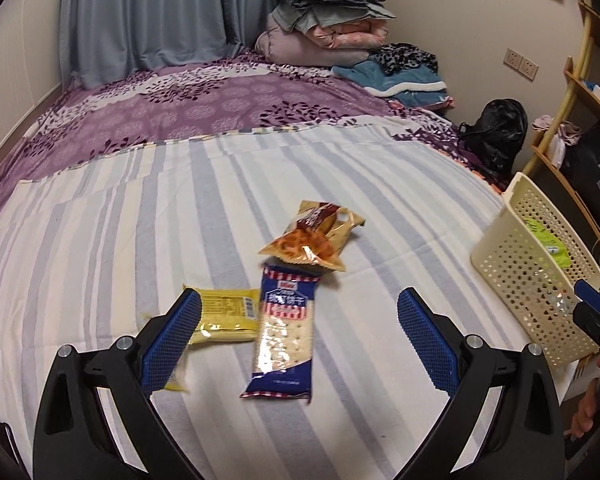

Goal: Organize snacks
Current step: 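Move both grippers back over the remaining cracker and wafer packets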

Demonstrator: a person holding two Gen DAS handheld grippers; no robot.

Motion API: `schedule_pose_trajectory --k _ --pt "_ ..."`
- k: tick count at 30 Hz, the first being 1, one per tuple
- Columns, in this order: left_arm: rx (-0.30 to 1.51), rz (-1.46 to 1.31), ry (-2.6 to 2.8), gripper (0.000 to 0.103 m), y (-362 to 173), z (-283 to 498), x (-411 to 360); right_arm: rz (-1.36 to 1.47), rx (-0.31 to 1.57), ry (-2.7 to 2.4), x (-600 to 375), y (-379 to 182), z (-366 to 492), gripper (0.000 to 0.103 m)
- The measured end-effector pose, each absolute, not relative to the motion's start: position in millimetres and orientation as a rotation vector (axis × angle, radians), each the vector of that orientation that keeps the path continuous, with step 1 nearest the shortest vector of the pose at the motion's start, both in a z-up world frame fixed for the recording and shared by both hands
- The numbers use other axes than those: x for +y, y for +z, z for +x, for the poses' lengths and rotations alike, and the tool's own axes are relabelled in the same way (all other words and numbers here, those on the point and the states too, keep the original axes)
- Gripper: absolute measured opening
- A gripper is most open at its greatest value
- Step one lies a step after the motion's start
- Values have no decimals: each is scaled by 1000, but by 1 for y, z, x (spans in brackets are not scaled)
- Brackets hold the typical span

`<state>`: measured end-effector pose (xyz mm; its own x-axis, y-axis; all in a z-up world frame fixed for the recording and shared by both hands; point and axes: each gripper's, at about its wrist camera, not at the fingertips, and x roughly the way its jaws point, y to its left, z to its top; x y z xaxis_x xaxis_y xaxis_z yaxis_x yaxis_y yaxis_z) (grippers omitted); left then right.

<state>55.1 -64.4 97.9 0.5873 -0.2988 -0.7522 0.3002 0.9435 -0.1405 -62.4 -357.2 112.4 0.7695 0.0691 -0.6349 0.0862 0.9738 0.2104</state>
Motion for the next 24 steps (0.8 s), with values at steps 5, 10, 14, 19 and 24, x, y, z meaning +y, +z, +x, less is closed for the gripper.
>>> schedule_pose_trajectory --k 5,10,14,19,24 --pt "914 6 -333 100 83 62 -60 231 727 19 -349 101 -47 98" --pt "949 20 -327 100 70 69 -63 143 733 6 -336 94 -33 98" --pt "964 30 -325 100 64 74 -64 120 727 28 -329 94 -24 98" --pt "992 35 -310 100 53 78 -62 102 735 80 -313 90 -12 98" --pt "1021 34 -295 100 40 81 -56 76 754 129 -294 82 0 98"
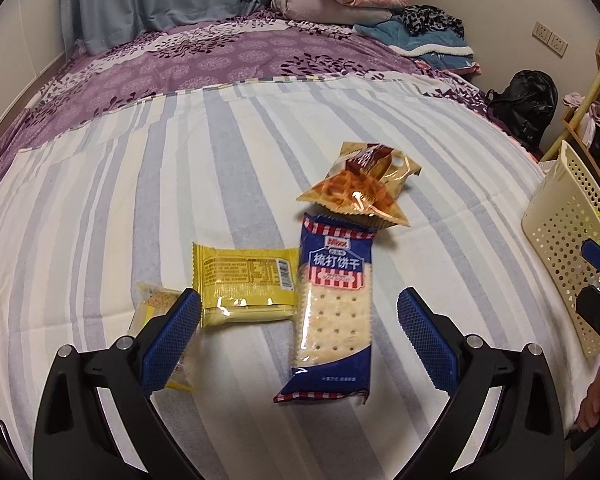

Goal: Organize snacks
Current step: 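Move both grippers back over the remaining cracker and wafer packets, then grasp the gold pastry bag with the right gripper while the left grasps the clear yellow cake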

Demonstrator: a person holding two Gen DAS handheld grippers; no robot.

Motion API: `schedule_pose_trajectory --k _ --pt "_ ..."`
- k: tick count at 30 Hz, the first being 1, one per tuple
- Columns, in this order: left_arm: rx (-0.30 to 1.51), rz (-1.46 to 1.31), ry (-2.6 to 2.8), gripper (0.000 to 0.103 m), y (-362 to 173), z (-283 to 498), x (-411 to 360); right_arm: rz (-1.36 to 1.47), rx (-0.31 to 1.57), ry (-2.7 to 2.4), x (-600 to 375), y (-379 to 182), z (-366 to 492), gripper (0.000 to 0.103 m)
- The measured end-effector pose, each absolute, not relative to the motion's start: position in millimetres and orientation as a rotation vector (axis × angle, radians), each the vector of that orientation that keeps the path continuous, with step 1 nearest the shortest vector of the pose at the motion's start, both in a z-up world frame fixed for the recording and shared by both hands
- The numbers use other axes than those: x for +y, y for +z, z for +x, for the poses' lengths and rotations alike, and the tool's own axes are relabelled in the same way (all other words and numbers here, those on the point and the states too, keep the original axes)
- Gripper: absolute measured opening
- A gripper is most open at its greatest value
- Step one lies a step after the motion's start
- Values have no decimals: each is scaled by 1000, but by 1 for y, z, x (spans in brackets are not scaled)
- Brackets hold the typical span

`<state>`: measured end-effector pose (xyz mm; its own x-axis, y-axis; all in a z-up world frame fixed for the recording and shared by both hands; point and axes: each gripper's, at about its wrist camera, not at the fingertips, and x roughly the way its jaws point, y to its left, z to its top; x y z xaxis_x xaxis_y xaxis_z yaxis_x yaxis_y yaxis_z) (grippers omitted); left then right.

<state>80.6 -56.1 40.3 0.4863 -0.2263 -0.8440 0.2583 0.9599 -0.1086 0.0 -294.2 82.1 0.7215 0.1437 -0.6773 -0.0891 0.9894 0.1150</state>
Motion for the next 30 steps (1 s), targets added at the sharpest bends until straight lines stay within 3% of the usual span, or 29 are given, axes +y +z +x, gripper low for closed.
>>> schedule_pose_trajectory --k 19,30 --pt "1054 43 -304 100 16 77 -51 8 868 102 -273 31 48 98" --pt "1022 11 -289 100 32 70 -30 19 901 106 -265 23 65 98"
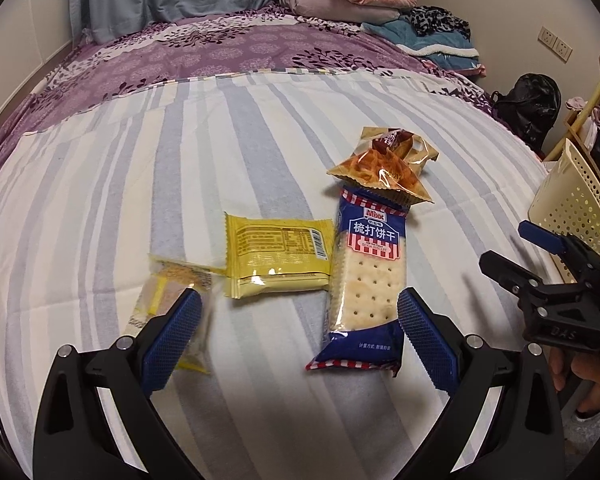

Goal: Organize snacks
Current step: 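Grasp the gold pastry bag with the right gripper while the left grasps the clear yellow cake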

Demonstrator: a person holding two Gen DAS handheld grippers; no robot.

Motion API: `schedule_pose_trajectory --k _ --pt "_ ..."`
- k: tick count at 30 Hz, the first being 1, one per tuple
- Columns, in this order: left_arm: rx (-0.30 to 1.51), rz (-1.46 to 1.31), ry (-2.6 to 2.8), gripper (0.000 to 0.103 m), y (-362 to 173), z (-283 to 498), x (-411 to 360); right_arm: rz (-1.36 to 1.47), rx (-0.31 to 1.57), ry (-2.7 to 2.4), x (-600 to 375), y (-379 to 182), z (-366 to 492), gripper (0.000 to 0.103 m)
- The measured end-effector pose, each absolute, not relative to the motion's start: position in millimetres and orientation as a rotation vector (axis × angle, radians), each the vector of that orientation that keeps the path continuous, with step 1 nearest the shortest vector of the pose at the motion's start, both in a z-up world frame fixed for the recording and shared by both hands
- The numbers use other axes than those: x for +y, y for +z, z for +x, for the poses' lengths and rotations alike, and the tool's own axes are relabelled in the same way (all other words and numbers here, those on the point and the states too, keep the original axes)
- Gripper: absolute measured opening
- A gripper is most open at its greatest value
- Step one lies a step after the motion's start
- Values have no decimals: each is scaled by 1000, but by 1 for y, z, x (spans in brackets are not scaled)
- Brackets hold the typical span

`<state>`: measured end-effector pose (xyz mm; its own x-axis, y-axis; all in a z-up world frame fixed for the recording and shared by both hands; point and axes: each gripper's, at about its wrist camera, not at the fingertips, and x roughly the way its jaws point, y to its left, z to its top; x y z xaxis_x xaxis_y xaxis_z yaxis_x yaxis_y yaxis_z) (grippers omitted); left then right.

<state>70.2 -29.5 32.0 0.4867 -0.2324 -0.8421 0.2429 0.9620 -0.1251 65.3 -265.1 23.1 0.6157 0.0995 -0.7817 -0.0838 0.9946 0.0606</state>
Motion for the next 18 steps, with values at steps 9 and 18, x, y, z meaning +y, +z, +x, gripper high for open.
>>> schedule_pose_trajectory --k 9,18 --pt "994 -16 -242 100 44 60 3 36 902 133 -257 24 74 98" --pt "1014 -50 -195 100 34 60 27 139 913 191 -248 29 104 98"
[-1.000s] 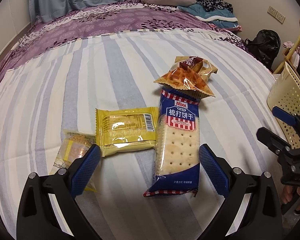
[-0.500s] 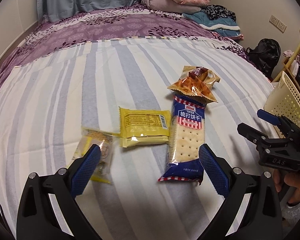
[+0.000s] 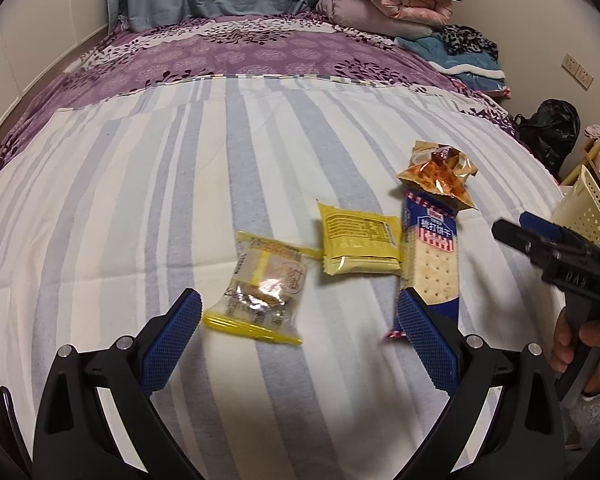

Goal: Organize snacks
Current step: 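Grasp the gold pastry bag with the right gripper while the left grasps the clear yellow cake, then carry the gold pastry bag into the cream basket and open the right gripper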

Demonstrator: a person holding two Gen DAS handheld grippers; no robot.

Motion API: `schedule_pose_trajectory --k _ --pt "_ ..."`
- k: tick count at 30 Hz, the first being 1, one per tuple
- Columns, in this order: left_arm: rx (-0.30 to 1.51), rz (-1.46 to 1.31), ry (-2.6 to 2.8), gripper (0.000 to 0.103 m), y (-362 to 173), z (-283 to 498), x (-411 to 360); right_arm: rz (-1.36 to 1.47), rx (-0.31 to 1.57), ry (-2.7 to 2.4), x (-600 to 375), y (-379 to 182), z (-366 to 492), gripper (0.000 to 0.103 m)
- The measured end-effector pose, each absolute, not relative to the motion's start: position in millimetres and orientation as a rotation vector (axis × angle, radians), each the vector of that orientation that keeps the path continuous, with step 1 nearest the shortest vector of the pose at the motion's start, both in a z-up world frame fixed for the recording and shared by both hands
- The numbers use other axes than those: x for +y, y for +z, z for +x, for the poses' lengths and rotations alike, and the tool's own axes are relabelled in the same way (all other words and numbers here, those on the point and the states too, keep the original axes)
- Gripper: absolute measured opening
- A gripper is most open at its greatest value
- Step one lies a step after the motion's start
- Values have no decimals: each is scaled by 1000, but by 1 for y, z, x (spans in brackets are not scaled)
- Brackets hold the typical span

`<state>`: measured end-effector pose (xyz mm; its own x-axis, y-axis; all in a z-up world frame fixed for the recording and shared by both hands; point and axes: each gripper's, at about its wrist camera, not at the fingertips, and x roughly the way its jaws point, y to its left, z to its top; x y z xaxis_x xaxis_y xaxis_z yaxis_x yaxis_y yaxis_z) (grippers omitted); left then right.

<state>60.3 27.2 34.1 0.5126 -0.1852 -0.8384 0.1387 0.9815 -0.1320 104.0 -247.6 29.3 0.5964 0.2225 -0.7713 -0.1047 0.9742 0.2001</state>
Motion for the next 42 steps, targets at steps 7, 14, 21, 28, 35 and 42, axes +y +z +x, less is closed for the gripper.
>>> schedule_pose_trajectory --k 7,14,21,28,35,42 --pt "1015 -67 -163 100 29 61 42 312 956 257 -234 22 157 98" --pt "1045 -87 -115 100 9 69 57 276 999 254 -204 11 187 98" --pt "1020 -58 -116 100 3 77 52 82 982 199 -181 6 192 98" --pt "975 -5 -86 85 3 79 45 8 970 165 -178 7 189 91" --pt "968 -34 -121 54 9 73 47 10 964 133 -194 12 180 67" --pt "965 -38 -148 44 16 63 44 57 958 114 -220 20 159 59"
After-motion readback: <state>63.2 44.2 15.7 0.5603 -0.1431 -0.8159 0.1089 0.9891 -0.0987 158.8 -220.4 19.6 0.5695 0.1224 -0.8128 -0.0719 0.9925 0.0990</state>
